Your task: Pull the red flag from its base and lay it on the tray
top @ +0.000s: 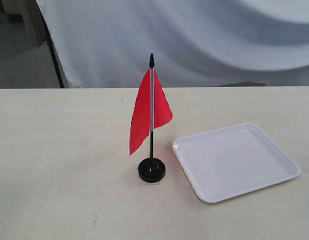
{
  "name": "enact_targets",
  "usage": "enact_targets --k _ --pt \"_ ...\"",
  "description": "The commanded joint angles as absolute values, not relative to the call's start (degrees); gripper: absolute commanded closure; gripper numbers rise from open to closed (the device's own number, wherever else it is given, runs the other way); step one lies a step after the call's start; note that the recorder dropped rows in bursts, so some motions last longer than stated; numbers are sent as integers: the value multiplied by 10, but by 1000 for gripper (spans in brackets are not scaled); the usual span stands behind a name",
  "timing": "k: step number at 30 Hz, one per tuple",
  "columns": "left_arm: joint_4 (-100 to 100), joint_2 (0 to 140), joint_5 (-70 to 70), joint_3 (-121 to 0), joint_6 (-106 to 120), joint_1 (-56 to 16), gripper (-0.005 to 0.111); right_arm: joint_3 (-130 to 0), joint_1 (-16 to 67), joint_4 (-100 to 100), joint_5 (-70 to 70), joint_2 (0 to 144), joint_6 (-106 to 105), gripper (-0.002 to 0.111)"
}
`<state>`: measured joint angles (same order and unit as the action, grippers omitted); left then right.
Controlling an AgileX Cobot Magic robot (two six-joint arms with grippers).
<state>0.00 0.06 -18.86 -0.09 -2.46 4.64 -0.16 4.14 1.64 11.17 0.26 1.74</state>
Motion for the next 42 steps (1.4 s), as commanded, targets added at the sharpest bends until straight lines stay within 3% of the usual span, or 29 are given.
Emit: enact_targets --k 1,19,36,42 --pt "0 0 -186 0 -24 48 107 0 44 11 108 0 19 109" --pt "0 0 -186 0 -24 48 107 0 44 10 91 0 0 109" --pt "0 0 -186 0 -24 48 107 0 44 10 -323 0 0 109" --pt "0 0 -186 0 -24 48 107 0 44 10 -399 0 224 109"
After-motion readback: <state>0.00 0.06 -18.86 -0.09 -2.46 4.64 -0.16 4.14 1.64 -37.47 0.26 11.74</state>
